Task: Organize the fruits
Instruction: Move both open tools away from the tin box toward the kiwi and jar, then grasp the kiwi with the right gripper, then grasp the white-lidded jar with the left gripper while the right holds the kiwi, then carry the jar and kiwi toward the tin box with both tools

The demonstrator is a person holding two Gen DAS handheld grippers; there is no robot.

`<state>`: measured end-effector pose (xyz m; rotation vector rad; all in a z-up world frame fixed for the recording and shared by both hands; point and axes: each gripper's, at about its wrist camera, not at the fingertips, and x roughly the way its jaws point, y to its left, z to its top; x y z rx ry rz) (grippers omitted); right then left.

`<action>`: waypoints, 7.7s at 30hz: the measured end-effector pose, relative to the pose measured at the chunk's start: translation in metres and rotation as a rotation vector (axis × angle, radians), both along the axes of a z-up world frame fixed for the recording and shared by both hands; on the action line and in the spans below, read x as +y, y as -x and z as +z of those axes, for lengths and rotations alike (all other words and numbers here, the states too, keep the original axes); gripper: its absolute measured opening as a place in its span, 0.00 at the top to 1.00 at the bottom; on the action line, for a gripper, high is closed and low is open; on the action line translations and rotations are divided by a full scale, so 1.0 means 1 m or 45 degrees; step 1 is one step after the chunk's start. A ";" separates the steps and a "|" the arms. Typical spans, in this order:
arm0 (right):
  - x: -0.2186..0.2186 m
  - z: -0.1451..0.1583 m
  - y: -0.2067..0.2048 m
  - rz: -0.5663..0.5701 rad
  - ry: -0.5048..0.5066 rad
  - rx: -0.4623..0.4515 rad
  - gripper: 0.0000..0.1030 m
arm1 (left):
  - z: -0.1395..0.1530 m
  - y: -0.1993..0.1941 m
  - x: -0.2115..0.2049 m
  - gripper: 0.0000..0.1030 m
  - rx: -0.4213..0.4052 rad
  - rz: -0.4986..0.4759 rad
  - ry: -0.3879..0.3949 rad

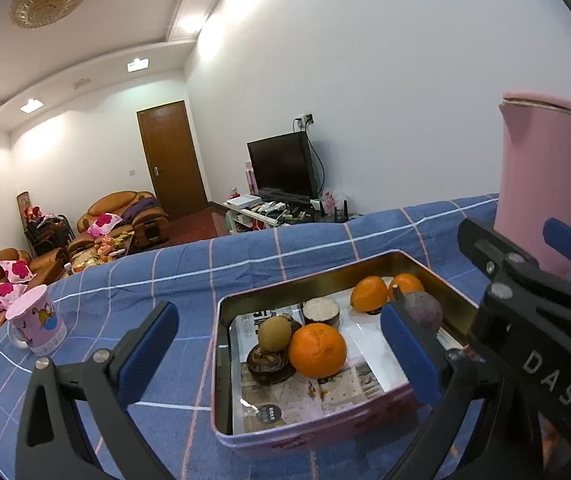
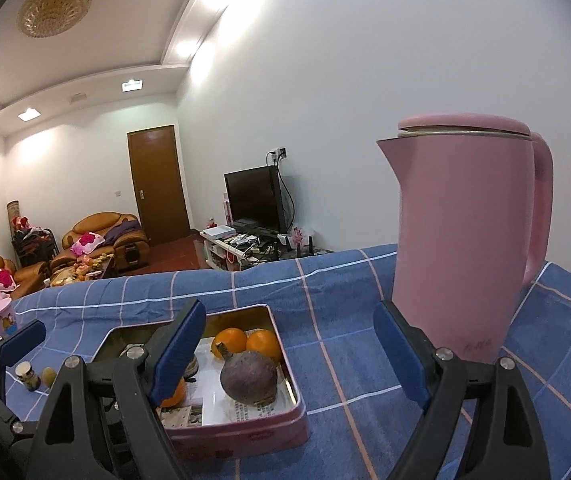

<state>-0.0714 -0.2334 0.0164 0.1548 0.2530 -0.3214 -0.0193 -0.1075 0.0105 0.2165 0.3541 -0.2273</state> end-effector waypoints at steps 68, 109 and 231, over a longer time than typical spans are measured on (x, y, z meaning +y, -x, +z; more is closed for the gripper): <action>0.171 -0.011 -0.055 0.327 0.078 0.123 0.16 | -0.019 -0.054 0.239 0.00 0.226 0.445 0.210; 0.262 -0.071 -0.166 0.733 0.050 0.793 0.74 | -0.039 -0.098 0.273 0.00 0.415 0.542 0.097; 0.239 -0.022 -0.068 0.623 0.081 0.204 0.74 | -0.023 -0.049 0.259 0.65 0.289 0.483 0.270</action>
